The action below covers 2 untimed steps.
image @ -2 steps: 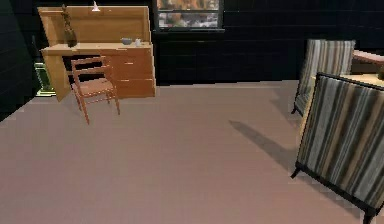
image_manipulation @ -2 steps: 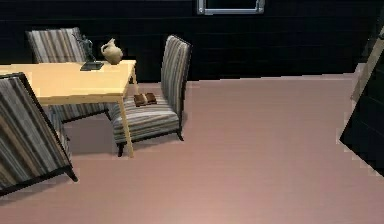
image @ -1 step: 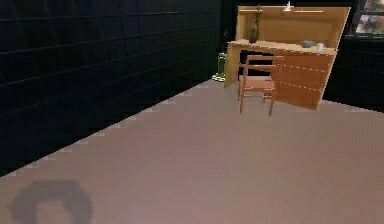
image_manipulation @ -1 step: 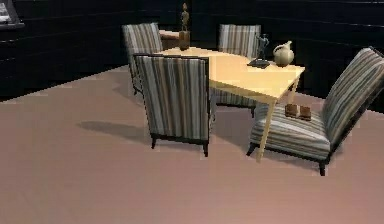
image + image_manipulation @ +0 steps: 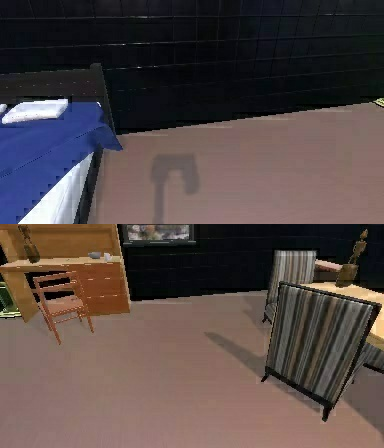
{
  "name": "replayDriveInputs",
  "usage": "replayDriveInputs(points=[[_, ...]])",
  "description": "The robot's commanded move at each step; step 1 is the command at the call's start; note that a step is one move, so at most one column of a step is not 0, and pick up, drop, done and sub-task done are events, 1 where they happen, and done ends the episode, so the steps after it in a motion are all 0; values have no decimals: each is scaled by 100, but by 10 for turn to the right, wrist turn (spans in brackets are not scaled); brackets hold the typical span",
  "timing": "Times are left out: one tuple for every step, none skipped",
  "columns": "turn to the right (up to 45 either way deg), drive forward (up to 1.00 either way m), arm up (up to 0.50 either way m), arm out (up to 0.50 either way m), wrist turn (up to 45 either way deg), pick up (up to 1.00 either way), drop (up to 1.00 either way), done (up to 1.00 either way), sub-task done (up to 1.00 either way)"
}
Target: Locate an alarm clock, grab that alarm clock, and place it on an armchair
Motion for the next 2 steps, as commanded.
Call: replayDriveInputs(points=[[0, 35, 0, 0, 0, 0, 0, 0, 0], [450, 0, 0, 0, 0, 0, 0, 0, 0]])
